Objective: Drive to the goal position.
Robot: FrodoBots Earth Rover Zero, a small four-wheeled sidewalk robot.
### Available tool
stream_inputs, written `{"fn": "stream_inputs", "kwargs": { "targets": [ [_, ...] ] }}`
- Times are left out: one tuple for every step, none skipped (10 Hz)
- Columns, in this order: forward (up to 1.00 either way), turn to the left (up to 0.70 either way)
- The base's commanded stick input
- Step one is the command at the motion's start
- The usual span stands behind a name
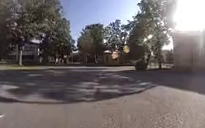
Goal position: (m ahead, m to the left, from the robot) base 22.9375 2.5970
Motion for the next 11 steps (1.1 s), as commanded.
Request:
{"fn": "stream_inputs", "kwargs": {
  "targets": [
    [0.60,0.00],
    [0.60,0.00],
    [0.60,0.00],
    [0.60,0.00],
    [0.60,0.00],
    [0.60,0.00],
    [0.60,0.00],
    [0.60,0.00],
    [0.60,0.00],
    [0.60,0.00],
    [0.60,0.00]
  ]
}}
